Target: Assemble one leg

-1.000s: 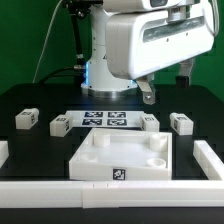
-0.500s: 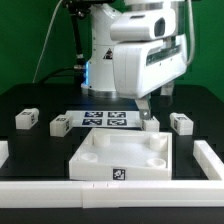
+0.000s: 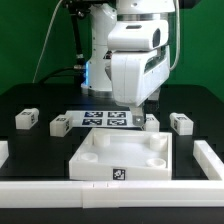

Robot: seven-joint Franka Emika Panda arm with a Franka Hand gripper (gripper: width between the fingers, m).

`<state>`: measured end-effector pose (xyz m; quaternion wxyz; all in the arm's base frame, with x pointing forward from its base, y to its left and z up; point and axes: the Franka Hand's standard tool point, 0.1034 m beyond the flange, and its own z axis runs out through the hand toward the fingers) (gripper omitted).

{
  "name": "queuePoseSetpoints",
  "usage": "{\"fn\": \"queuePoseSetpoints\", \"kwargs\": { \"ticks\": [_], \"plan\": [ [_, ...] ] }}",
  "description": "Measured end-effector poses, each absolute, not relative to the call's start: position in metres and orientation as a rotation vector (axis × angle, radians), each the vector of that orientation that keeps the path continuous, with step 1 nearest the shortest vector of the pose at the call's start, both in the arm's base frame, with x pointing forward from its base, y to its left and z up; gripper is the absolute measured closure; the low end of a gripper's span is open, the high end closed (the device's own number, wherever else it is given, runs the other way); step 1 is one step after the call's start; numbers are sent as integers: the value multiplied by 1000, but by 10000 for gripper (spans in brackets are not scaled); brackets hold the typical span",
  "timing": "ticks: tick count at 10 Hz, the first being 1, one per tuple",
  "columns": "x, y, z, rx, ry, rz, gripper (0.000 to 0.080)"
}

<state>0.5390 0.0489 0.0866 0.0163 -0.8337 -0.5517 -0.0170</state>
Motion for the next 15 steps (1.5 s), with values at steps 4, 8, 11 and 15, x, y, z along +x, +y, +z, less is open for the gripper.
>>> {"fn": "queuePoseSetpoints", "kwargs": {
  "ticks": [4, 8, 11, 15],
  "plan": [
    [512, 58, 73, -2519, -1820, -46, 150],
    [473, 54, 48, -2352, -1981, 45, 150],
    [463, 38, 26, -2375, -1932, 50, 150],
    [460, 28, 8, -2392, -1887, 55, 150]
  ]
}}
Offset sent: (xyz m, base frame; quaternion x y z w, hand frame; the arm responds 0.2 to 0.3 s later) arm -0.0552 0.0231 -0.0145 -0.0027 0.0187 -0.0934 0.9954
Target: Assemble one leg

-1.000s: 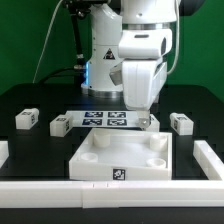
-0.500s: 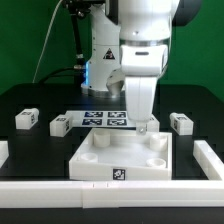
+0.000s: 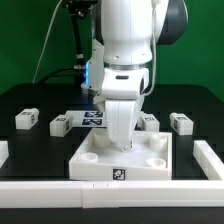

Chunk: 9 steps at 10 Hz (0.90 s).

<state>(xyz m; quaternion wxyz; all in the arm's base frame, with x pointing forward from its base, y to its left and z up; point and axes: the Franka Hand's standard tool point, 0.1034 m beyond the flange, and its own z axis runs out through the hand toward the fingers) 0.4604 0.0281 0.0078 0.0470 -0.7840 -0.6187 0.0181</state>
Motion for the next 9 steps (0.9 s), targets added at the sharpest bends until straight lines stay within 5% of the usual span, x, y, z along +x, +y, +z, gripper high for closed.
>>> {"fn": "queuePoseSetpoints", "kwargs": {
  "ticks": [2, 4, 5, 7, 9],
  "plan": [
    [461, 25, 8, -2409, -1866, 54, 150],
    [460, 25, 7, -2407, -1865, 57, 380],
    [460, 25, 7, -2407, -1865, 57, 380],
    [459, 25, 7, -2407, -1865, 58, 707],
    [462, 25, 8, -2411, -1870, 44, 733]
  ]
}}
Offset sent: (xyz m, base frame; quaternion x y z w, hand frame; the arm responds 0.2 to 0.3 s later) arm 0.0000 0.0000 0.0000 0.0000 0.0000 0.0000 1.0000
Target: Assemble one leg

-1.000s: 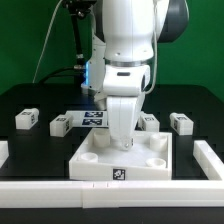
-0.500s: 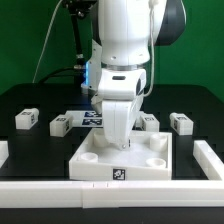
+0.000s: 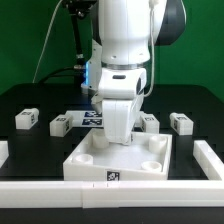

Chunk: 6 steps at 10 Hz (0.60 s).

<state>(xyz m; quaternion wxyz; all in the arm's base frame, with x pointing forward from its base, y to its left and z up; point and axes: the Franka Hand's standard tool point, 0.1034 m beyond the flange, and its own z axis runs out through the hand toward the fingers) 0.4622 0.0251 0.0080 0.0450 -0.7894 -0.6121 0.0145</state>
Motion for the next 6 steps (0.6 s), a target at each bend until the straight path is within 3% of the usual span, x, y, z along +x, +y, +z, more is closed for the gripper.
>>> {"fn": "queuePoseSetpoints", "kwargs": {
  "ticks": [6],
  "plan": [
    [467, 29, 9, -2336, -1980, 39, 732]
  ]
}}
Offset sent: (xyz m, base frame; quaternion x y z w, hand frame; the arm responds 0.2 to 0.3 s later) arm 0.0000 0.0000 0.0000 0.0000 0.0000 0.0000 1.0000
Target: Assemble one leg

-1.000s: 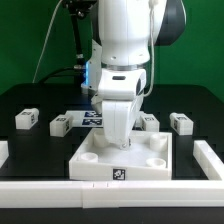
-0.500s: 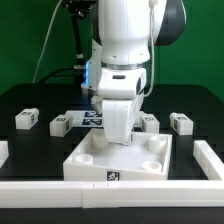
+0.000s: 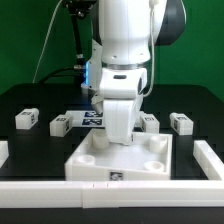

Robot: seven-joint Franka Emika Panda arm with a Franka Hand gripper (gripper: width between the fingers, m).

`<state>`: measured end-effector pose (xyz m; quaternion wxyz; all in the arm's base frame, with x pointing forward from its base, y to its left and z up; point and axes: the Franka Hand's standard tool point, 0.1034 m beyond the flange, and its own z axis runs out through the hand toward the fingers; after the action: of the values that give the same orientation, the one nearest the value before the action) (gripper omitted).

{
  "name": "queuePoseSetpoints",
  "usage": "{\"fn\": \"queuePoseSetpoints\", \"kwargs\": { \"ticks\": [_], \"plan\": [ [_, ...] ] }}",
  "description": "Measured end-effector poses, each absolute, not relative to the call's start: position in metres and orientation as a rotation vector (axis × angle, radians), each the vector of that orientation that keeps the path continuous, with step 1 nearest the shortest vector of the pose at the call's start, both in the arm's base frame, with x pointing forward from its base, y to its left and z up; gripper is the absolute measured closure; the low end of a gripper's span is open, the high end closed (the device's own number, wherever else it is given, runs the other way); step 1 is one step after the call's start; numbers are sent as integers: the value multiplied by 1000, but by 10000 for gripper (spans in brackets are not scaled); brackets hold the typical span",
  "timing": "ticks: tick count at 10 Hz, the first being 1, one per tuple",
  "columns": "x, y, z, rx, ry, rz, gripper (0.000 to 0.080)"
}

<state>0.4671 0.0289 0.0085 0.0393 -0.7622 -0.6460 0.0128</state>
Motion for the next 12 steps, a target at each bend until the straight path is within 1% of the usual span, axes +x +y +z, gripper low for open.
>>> {"fn": "queuePoseSetpoints", "kwargs": {
  "ticks": [4, 7, 8, 9, 10, 11, 12],
  "plan": [
    [489, 65, 7, -2222, -2149, 14, 733],
    [492, 68, 5, -2220, -2152, 15, 733],
    [492, 68, 5, -2220, -2151, 15, 659],
    [492, 67, 5, -2220, -2150, 16, 480],
    [492, 67, 5, -2221, -2150, 15, 480],
    [493, 67, 5, -2222, -2150, 14, 345],
    [493, 67, 5, -2222, -2150, 12, 193]
  ]
}}
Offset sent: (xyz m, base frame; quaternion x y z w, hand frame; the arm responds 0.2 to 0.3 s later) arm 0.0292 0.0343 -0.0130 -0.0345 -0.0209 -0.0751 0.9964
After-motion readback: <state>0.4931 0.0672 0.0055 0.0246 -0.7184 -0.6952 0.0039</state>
